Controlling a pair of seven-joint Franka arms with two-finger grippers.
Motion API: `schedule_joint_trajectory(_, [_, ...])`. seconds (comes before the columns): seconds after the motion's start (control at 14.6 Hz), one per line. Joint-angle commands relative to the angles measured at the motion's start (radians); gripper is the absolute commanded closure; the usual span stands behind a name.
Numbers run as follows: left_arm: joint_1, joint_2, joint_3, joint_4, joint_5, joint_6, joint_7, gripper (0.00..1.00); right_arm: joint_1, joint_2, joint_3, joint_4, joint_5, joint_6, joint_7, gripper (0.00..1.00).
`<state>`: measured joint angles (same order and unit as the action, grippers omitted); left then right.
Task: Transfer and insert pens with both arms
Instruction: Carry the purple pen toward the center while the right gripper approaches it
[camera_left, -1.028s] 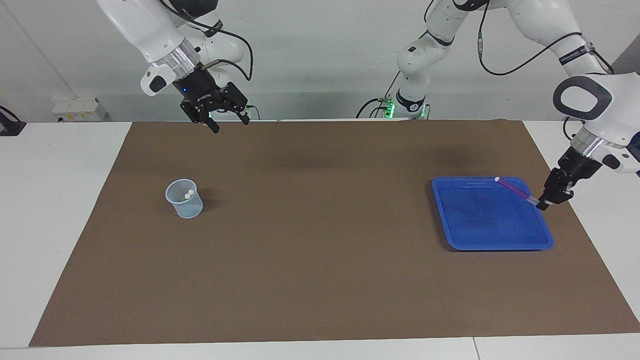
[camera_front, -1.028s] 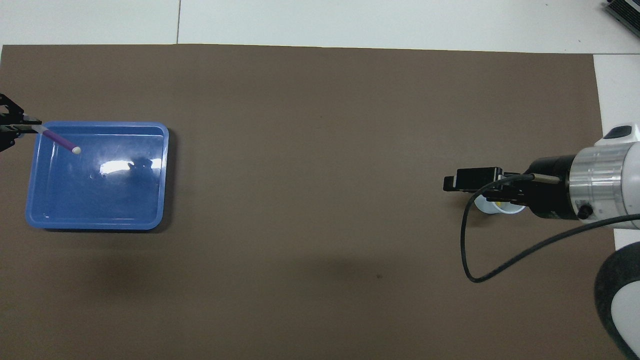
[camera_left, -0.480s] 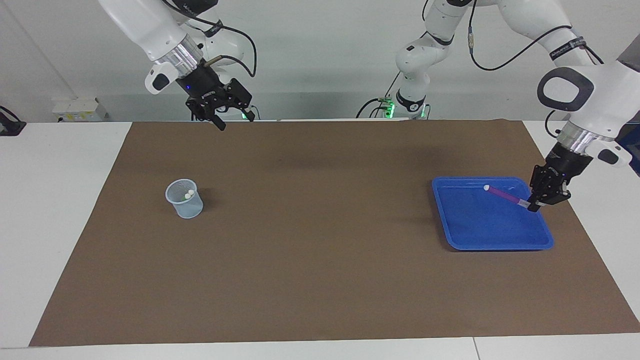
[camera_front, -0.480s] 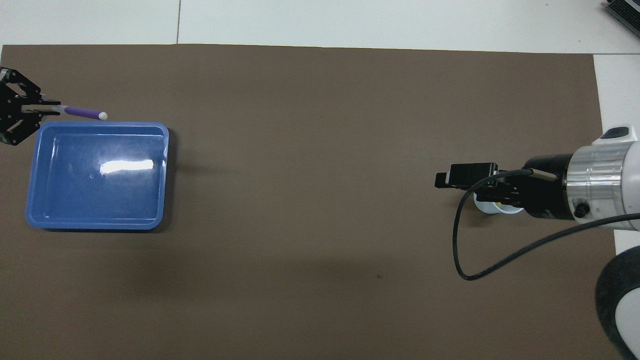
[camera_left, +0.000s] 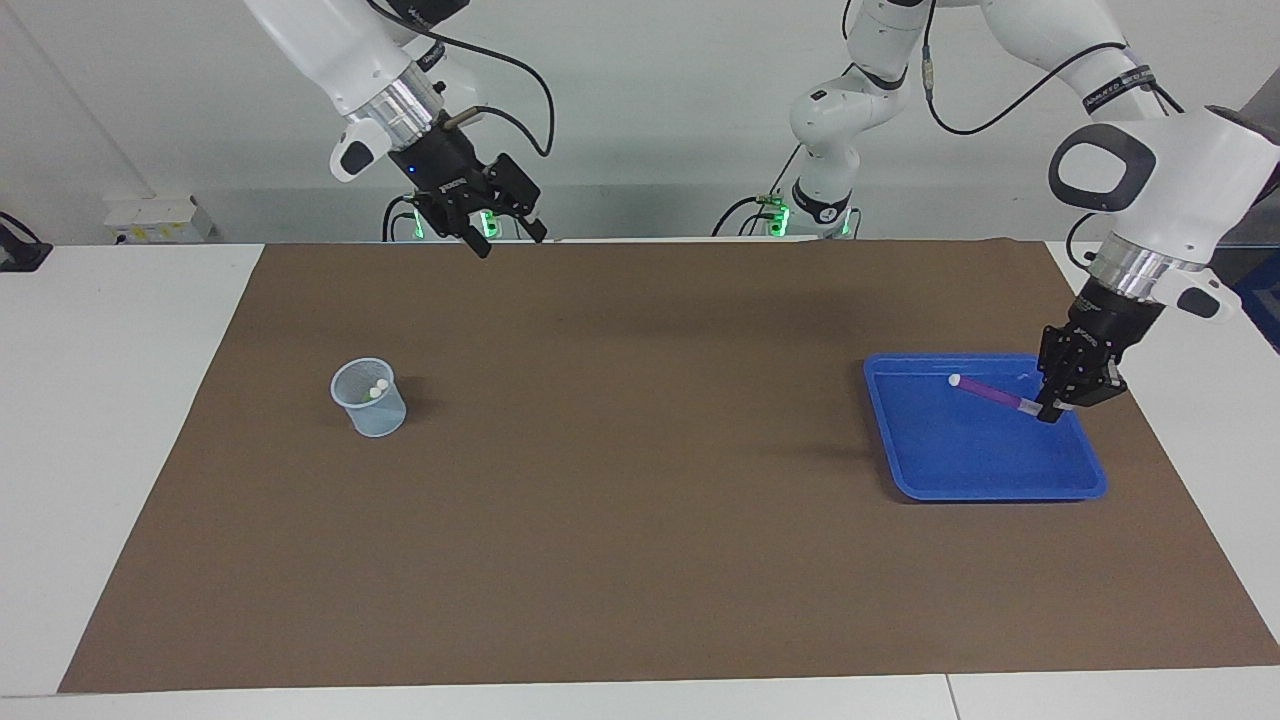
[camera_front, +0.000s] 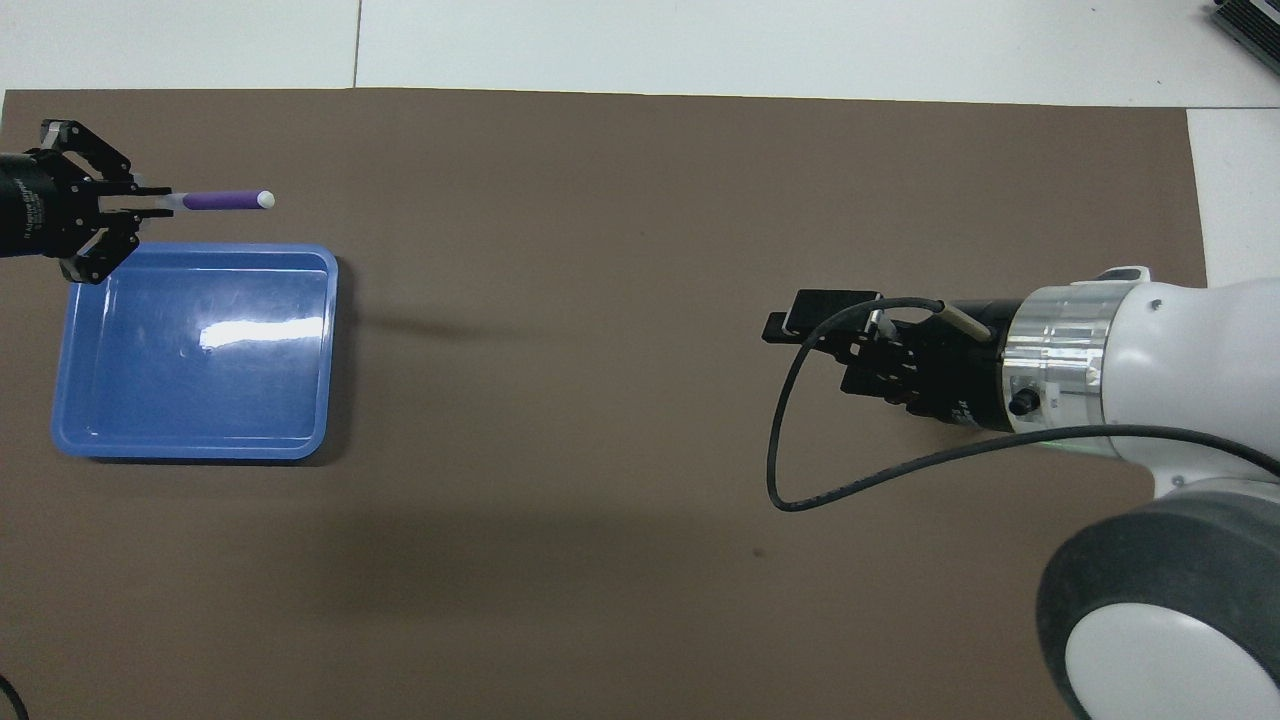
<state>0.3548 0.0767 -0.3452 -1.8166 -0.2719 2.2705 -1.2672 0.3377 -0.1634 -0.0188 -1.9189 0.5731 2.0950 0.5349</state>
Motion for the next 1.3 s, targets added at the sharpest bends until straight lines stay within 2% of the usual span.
schedule_joint_trajectory(0.0, [-0.046,-0.081,0.015,-0.088,-0.006,0.046,-0.084,1.00,0.053,0.019,-0.001,0.004,0.033,0.055,0.032,0.00])
schedule_joint_trajectory(0.14, [-0.080,-0.116,0.015,-0.131,-0.003,0.082,-0.147,1.00,0.085,0.033,-0.001,0.004,0.045,0.104,0.097,0.00])
schedule_joint_trajectory(0.34, [-0.137,-0.158,0.015,-0.181,-0.001,0.121,-0.237,1.00,0.090,0.071,0.000,0.003,0.114,0.172,0.100,0.00])
schedule_joint_trajectory(0.69, [-0.229,-0.176,0.015,-0.207,0.060,0.158,-0.403,1.00,0.141,0.111,0.019,0.004,0.114,0.261,0.106,0.00])
schedule_joint_trajectory(0.89, [-0.282,-0.198,0.015,-0.256,0.103,0.213,-0.498,1.00,0.178,0.131,0.020,0.009,0.116,0.322,0.112,0.00])
schedule_joint_trajectory(1.23, [-0.309,-0.222,0.012,-0.300,0.105,0.227,-0.552,1.00,0.230,0.240,0.020,0.104,0.114,0.413,0.120,0.00])
